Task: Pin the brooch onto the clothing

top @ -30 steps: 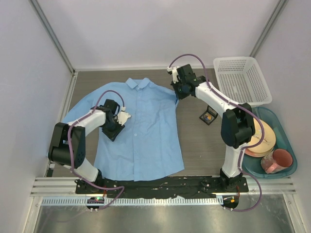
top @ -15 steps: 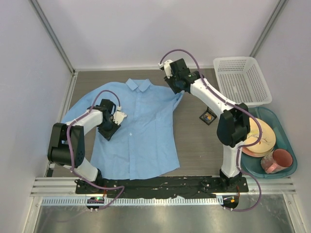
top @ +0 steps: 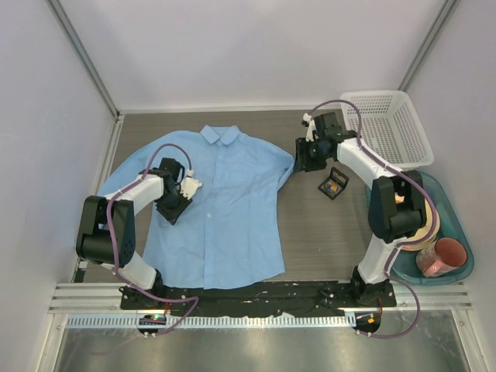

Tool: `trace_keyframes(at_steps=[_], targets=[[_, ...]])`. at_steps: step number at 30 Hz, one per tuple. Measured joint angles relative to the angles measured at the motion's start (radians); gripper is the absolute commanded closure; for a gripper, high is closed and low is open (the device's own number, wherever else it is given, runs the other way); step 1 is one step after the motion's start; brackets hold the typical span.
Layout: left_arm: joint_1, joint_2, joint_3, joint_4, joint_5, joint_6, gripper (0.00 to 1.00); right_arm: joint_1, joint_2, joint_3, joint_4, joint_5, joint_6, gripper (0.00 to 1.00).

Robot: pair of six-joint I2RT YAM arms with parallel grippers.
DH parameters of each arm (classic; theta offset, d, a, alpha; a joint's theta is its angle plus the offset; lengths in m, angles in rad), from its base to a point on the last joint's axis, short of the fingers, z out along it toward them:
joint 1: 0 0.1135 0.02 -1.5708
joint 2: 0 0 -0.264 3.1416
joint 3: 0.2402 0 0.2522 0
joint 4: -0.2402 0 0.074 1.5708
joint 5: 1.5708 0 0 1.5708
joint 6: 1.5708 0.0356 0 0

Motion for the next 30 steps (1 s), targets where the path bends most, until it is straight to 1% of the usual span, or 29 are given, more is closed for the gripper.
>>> trace_keyframes(at_steps=[2, 5, 9, 15, 21, 23, 24, 25, 28, 30], targets=[[0.0, 0.001, 0.001, -0.001, 0.0, -0.001, 0.71, -0.018, -0.036, -0.077, 0.043, -0.053, 0.071, 0.47], [0.0, 0.001, 0.002, -0.002, 0.0, -0.001, 0.7, -0.003, -0.066, -0.177, 0.122, -0.13, 0.169, 0.48], [0.0, 0.001, 0.003, -0.003, 0.0, -0.001, 0.7, 0.018, -0.064, -0.266, 0.182, -0.191, 0.252, 0.49], [0.0, 0.001, 0.003, -0.003, 0.0, -0.001, 0.7, 0.021, -0.046, -0.303, 0.266, -0.229, 0.325, 0.49], [0.0, 0.001, 0.003, -0.003, 0.0, -0.001, 0.7, 0.021, -0.01, -0.309, 0.347, -0.258, 0.377, 0.45], [0.0, 0.001, 0.003, -0.003, 0.0, -0.001, 0.7, 0.021, 0.008, -0.311, 0.369, -0.267, 0.394, 0.51], [0.0, 0.001, 0.003, -0.003, 0.0, -0.001, 0.7, 0.021, 0.02, -0.311, 0.379, -0.273, 0.401, 0.56], [0.0, 0.001, 0.003, -0.003, 0.0, -0.001, 0.7, 0.021, 0.029, -0.311, 0.385, -0.277, 0.405, 0.71], [0.0, 0.001, 0.003, -0.003, -0.001, -0.001, 0.7, 0.021, 0.057, -0.311, 0.396, -0.293, 0.413, 0.99], [0.001, 0.001, 0.003, -0.002, -0.001, 0.0, 0.71, 0.021, 0.063, -0.309, 0.382, -0.292, 0.397, 0.99]])
